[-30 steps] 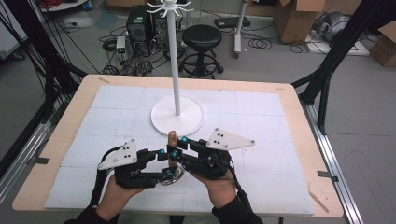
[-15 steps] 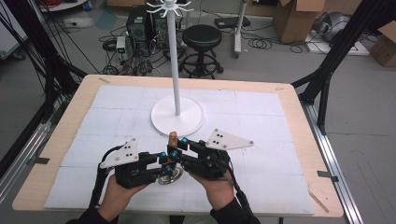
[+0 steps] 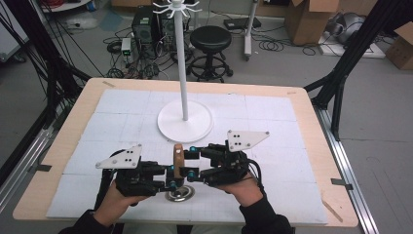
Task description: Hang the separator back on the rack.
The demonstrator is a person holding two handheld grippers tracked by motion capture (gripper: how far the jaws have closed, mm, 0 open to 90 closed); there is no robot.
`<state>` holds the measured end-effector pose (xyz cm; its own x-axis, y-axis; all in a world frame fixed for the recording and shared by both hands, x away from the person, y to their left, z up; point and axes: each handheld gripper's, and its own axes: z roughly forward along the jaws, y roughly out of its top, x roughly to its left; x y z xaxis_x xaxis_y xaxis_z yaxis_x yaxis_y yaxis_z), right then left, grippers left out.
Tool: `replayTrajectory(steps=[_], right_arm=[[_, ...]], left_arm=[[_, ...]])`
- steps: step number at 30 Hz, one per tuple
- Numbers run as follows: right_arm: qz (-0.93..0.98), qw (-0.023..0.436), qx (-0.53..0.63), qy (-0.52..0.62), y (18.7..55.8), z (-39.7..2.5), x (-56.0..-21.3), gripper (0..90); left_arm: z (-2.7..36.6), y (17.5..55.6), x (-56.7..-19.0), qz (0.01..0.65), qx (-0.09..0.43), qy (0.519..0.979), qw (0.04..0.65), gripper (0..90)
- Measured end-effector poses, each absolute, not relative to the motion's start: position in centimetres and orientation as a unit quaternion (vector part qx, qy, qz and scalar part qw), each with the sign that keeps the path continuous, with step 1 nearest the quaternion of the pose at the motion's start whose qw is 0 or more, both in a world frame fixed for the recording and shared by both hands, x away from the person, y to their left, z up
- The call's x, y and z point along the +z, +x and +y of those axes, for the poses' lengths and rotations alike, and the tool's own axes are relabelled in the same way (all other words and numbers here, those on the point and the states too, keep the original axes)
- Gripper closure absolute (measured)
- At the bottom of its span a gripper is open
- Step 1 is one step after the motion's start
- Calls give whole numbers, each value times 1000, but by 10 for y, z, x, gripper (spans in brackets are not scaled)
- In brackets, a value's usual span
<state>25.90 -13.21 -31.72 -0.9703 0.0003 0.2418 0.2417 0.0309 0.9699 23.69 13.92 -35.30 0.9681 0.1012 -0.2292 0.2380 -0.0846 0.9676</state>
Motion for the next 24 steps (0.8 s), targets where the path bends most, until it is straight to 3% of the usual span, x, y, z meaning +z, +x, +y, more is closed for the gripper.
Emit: replayTrajectory(steps=[8, 12, 13, 15, 17, 19, 24], right_arm=[[-719, 110, -684, -62, 262, -124, -320, 713], [-716, 106, -687, -67, 262, -122, -320, 725], [-716, 103, -687, -70, 262, -122, -320, 726], [-715, 82, -689, -79, 262, -122, -319, 728], [-711, 71, -693, -89, 264, -123, -319, 729], [-710, 54, -694, -101, 267, -124, -318, 729], [-711, 37, -691, -122, 278, -123, -316, 729]], left_arm=[[139, 236, -352, 100, -59, 735, 668, 726], [140, 237, -352, 104, -51, 733, 671, 719], [141, 237, -353, 109, -43, 726, 677, 682], [143, 239, -353, 122, -35, 727, 675, 488], [149, 241, -354, 133, -14, 733, 667, 407], [158, 244, -356, 151, -2, 735, 661, 345], [187, 252, -364, 196, 39, 726, 658, 285]])
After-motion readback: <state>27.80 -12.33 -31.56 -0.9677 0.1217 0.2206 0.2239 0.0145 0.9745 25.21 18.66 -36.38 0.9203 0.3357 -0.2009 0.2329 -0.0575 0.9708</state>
